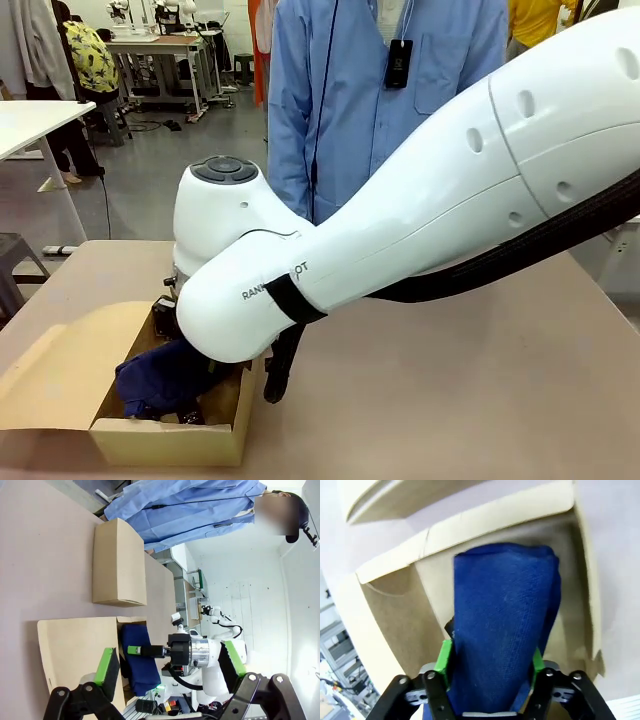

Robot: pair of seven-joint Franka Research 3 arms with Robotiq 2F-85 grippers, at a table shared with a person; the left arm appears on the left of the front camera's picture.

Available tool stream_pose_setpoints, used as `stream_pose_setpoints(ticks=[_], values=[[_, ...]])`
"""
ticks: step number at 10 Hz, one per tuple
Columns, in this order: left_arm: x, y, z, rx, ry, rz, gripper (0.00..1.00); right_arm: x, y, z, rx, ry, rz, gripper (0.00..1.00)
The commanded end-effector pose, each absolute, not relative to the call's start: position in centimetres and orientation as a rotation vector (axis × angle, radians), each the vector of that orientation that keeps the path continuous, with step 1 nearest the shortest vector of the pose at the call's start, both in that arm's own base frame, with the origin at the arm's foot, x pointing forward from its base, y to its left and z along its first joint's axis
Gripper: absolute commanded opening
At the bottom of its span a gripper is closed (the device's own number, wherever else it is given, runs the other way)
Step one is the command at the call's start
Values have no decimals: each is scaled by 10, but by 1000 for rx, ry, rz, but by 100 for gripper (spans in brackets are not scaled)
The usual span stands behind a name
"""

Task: Place items inside the box.
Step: Pick up a Pencil pouch or Stapler and place it inside the Mailer Box closest to the robot.

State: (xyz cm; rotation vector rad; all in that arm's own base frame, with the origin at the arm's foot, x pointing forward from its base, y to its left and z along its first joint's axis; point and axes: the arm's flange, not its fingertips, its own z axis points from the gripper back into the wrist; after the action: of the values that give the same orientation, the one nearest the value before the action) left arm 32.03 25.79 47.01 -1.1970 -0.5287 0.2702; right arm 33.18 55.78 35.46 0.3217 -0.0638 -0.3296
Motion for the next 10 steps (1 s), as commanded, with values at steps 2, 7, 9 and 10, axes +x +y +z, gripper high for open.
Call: stream_pose_setpoints(ticks=[2,7,9,10], values=[[319,257,471,-1209,-547,250,100,323,516,380,462,-27,-329,100],[319,257,471,-1209,-547,250,100,319,485,411,658,69,-254,100],[319,257,471,-1209,-547,250,100,316,427,436,714,144,-255,100],[319,257,471,-1209,-547,250,100,311,378,457,805,171,-241,100]])
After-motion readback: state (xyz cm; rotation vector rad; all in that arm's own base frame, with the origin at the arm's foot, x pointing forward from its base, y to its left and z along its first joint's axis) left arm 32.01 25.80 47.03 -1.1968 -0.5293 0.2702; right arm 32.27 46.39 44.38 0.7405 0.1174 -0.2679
